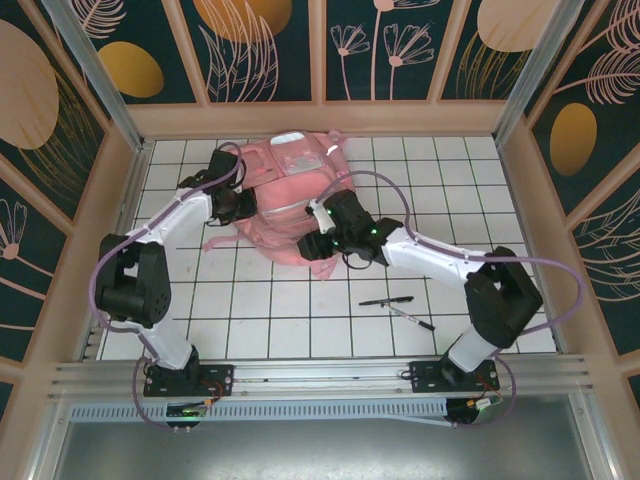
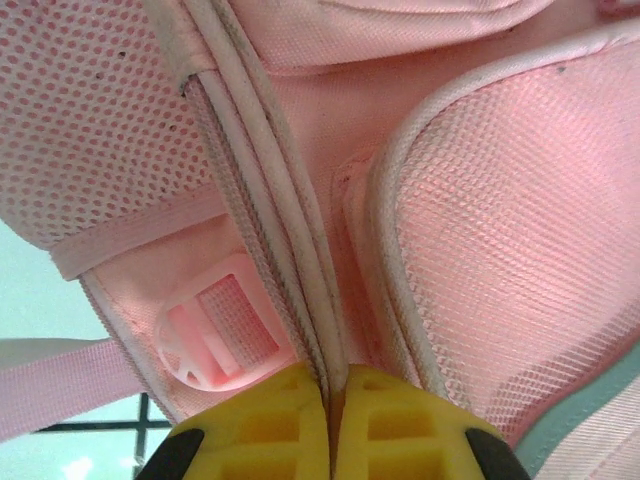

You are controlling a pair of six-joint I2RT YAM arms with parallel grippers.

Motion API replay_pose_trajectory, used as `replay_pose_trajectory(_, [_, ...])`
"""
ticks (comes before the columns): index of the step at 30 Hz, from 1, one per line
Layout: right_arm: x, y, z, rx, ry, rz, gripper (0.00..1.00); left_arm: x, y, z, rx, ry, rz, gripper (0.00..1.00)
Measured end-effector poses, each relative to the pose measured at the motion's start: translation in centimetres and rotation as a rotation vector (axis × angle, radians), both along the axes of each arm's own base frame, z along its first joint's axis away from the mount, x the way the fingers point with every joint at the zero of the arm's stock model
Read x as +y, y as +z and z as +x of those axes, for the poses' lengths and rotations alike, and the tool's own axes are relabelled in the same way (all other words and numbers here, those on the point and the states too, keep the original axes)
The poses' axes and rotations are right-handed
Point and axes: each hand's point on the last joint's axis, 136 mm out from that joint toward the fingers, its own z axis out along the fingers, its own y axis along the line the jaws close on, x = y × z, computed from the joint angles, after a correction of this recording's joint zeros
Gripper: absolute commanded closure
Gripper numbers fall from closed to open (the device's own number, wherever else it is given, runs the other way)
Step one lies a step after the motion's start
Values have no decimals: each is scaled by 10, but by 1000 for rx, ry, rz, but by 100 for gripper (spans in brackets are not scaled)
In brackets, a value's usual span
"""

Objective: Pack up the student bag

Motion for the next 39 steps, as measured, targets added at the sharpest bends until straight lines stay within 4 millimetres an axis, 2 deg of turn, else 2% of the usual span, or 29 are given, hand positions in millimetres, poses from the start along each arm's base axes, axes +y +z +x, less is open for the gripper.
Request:
replay_pose_trajectory(4, [-5,-19,15,42,-4,-19,44,3,10,-2,-3,34,-58,100])
replay_pose_trajectory(9, [-12,-38,16,75,9,-59,42,3,-1,-12,67,73,-159,100])
replay_pose_trajectory(16, [4,-40,20,78,69,-55,43,-8,1,-18,97,86,-255,100])
replay_pose_trajectory(22, [12,-55,12,93,110,-92,45,-9,1,-18,102,94,-271,100])
replay_pose_trajectory(23, [12,-56,12,92,114,-94,47,-9,1,-18,103,96,-272,100])
replay_pose_trajectory(24, [13,-57,11,89,118,-97,54,-9,1,-19,104,97,-272,100])
replay_pose_trajectory(27, [13,-57,12,80,119,-105,85,-10,0,-19,104,98,-277,100])
replay_pose_trajectory(30, [14,-57,14,68,102,-106,100,-10,0,-19,105,95,-279,100])
replay_pose_trajectory(35, [8,-58,17,47,45,-111,100,-7,-1,-19,98,83,-250,100])
replay_pose_trajectory(39, [-7,-48,22,35,-10,-92,100,-2,-4,-20,86,64,-202,100])
